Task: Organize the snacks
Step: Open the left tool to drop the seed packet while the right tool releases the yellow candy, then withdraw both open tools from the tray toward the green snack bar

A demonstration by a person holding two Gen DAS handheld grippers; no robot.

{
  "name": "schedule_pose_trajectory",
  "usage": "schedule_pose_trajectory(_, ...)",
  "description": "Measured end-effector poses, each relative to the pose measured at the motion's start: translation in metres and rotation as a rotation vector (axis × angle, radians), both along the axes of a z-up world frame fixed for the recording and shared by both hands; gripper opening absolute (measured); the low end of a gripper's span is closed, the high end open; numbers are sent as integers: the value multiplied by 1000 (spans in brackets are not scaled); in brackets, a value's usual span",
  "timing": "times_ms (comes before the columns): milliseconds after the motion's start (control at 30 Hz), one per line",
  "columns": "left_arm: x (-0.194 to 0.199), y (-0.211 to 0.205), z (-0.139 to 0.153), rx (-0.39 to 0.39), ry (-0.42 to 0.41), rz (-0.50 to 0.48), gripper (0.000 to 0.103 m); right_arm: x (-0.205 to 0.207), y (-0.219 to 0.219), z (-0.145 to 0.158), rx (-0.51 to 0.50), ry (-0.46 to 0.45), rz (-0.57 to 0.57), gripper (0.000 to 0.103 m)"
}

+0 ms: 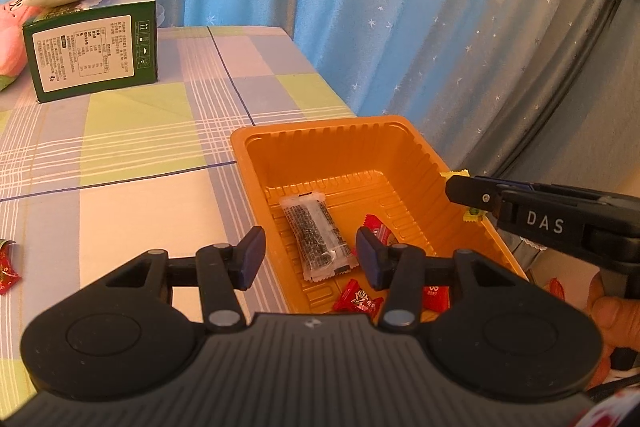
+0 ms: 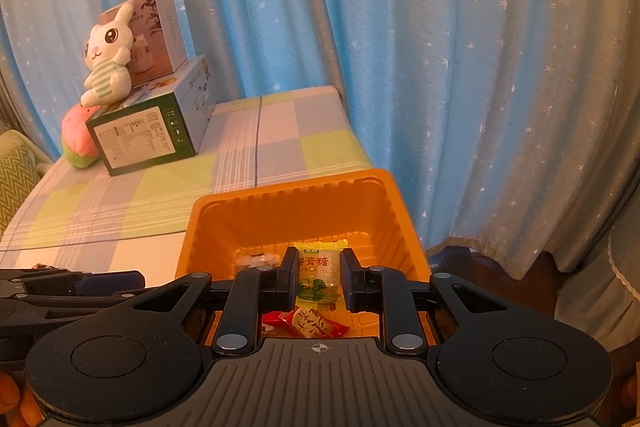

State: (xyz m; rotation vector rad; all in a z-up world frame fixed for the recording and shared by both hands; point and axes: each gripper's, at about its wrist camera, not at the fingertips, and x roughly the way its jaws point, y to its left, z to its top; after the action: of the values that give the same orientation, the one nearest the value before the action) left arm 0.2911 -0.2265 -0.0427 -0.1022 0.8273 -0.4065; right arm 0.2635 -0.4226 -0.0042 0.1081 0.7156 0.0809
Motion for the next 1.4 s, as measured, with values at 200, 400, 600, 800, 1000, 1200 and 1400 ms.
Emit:
schedule_pose_trajectory(200, 0, 2, -1, 2, -1, 4, 46, 3, 2, 1, 2, -1, 1, 22)
schedule_pose_trajectory(400, 0, 8, -2, 1, 0, 13, 46, 11, 5, -3, 21, 6, 3, 22)
schedule_pose_trajectory(600, 0, 14, -5, 10, 1, 23, 46, 18, -1, -10, 108, 20, -2, 24)
schedule_pose_trajectory(800, -6, 20, -3, 15, 0, 32, 46, 9, -14, -8, 132, 24, -43, 27)
schedule_pose_trajectory(1000, -20, 27, 7, 18, -12, 34, 49, -9, -16, 3, 129, 13, -50, 32)
schedule_pose_trajectory(1200, -42, 36, 28, 22, -47, 37, 58, -33, -7, 18, 128, 3, -49, 50)
schedule_pose_trajectory(1400, -69, 49, 50, 24, -81, 55, 70, -61, 5, 31, 135, -3, -38, 61)
